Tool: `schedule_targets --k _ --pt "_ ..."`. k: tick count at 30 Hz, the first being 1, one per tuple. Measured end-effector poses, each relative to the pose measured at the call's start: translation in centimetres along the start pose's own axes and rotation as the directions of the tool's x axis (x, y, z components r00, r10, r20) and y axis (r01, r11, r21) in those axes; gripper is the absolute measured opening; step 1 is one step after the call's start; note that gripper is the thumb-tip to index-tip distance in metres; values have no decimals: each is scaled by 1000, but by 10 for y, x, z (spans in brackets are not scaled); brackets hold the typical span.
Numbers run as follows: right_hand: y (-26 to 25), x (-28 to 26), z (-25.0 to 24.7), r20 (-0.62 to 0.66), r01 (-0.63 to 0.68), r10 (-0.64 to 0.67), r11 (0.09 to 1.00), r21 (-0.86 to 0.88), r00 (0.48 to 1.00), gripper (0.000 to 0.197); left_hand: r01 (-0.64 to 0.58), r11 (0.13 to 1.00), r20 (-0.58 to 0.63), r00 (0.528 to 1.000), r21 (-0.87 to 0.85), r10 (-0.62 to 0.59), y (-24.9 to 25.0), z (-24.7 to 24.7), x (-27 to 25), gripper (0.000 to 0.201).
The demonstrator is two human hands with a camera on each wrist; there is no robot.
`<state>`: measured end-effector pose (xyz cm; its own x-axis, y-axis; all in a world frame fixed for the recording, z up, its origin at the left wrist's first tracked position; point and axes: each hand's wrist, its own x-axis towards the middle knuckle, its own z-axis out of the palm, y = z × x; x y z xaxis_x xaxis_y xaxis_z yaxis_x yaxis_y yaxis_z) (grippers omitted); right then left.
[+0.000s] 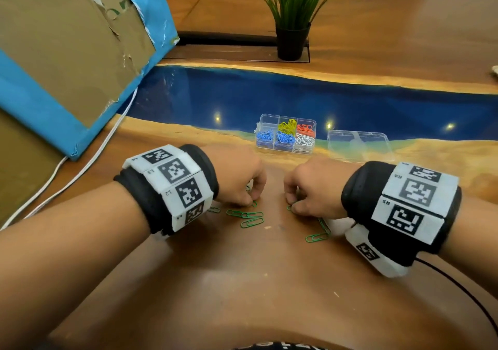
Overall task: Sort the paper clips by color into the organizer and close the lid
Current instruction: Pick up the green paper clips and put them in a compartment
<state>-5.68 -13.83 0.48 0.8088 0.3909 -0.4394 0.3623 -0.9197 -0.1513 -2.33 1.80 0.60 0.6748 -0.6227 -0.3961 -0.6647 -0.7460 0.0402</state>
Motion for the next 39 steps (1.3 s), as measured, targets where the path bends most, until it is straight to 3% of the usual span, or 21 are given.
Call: schedule_targets --k 4,10,14,16,18,21,23,26,29,33,37,39 --pt "0 0 0 59 -11 12 999 -30 998 6 -3 999 45 999 -53 6 1 2 3 2" --pt "1 7 -3 46 -63 63 998 -15 997 28 -1 985 85 996 -173 16 -2 9 7 17" --pt "7 21 -23 42 -148 142 960 238 989 36 51 924 34 999 -379 -41 -8 1 5 24" --pt "14 33 -34 33 -179 188 846 503 982 34 97 805 50 995 -585 -83 -12 -7 5 21" --pt "21 47 -47 -6 -160 222 719 676 975 33 97 598 25 991 -795 -128 -15 -14 8 16" --pt "29 65 -65 1 -158 257 594 789 966 27 63 292 -8 972 -955 -236 -19 -23 18 7" --pt "30 76 -74 27 -191 285 564 804 958 20 62 171 3 947 -983 -323 -24 -29 27 12" --pt "28 90 -83 63 -232 349 467 854 935 7 71 83 30 910 -994 -413 -33 -35 40 20" --pt "24 99 -88 135 -305 385 425 852 913 10 86 23 66 887 -996 -458 -41 -37 47 18" --pt "20 105 -92 124 -299 398 415 859 909 29 84 -99 122 866 -991 -486 -47 -40 51 13" --pt "14 105 -94 114 -281 403 385 879 908 29 49 -238 164 855 -970 -491 -49 -45 54 5" --pt "10 102 -94 135 -275 372 355 894 918 28 48 -245 173 837 -968 -519 -48 -47 57 6"
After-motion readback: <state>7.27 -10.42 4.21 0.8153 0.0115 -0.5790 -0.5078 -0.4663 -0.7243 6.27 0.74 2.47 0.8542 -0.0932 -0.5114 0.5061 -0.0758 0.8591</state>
